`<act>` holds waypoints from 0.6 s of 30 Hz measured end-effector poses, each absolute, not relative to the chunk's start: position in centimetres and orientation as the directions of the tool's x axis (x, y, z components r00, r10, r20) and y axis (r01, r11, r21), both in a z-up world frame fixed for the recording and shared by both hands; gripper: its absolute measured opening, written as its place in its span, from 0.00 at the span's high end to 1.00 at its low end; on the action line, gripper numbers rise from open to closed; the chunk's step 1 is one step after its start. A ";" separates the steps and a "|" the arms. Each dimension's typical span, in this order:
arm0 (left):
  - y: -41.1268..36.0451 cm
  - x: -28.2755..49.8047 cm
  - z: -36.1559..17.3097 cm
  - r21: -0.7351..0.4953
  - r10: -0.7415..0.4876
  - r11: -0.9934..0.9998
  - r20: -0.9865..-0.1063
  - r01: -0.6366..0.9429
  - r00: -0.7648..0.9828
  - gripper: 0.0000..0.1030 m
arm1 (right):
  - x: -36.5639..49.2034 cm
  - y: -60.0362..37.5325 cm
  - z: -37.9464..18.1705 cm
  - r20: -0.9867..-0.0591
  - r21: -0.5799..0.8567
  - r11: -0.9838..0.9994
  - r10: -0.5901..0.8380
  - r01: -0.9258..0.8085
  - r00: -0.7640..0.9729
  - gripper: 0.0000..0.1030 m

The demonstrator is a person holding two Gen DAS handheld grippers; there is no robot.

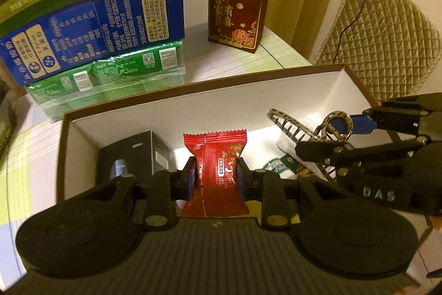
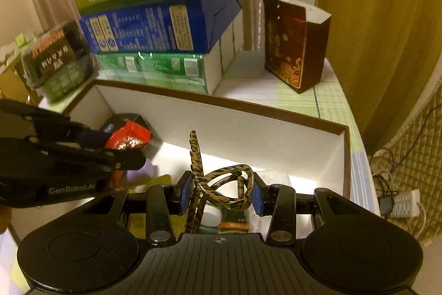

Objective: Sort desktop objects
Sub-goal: 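Carry the red candy and hair clip into the brown box and open both grippers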

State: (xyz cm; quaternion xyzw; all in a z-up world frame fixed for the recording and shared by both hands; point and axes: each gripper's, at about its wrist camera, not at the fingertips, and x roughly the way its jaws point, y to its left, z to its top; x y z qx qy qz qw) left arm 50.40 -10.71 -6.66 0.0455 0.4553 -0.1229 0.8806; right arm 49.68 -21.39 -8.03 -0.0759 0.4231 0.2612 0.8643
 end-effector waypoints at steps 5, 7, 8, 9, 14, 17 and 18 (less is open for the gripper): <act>-11.0 52.4 -8.2 -0.025 -0.153 0.970 -0.835 0.241 0.529 0.76 | 51.5 -21.0 -9.7 -0.797 0.061 0.842 0.365 -0.536 0.481 0.61; -11.1 53.0 -8.8 -0.021 -0.146 0.971 -0.843 0.239 0.517 0.76 | 52.1 -21.0 -10.1 -0.804 0.056 0.839 0.359 -0.541 0.474 0.61; -11.2 53.3 -9.0 -0.019 -0.142 0.971 -0.847 0.237 0.513 0.76 | 52.4 -20.9 -10.3 -0.807 0.053 0.838 0.356 -0.543 0.471 0.61; -11.3 53.5 -9.3 -0.018 -0.138 0.972 -0.850 0.235 0.509 0.76 | 52.6 -20.9 -10.4 -0.809 0.051 0.838 0.353 -0.544 0.469 0.61; -11.8 54.0 -10.0 0.012 -0.122 0.968 -0.852 0.252 0.509 0.76 | 53.2 -21.0 -10.8 -0.814 0.052 0.834 0.354 -0.549 0.461 0.61; -11.7 54.1 -9.9 0.011 -0.124 0.967 -0.850 0.253 0.512 0.76 | 53.3 -21.0 -10.8 -0.815 0.053 0.834 0.354 -0.548 0.459 0.61; -11.7 54.2 -9.8 0.009 -0.126 0.968 -0.849 0.252 0.514 0.76 | 53.4 -21.1 -10.9 -0.815 0.056 0.834 0.355 -0.548 0.457 0.61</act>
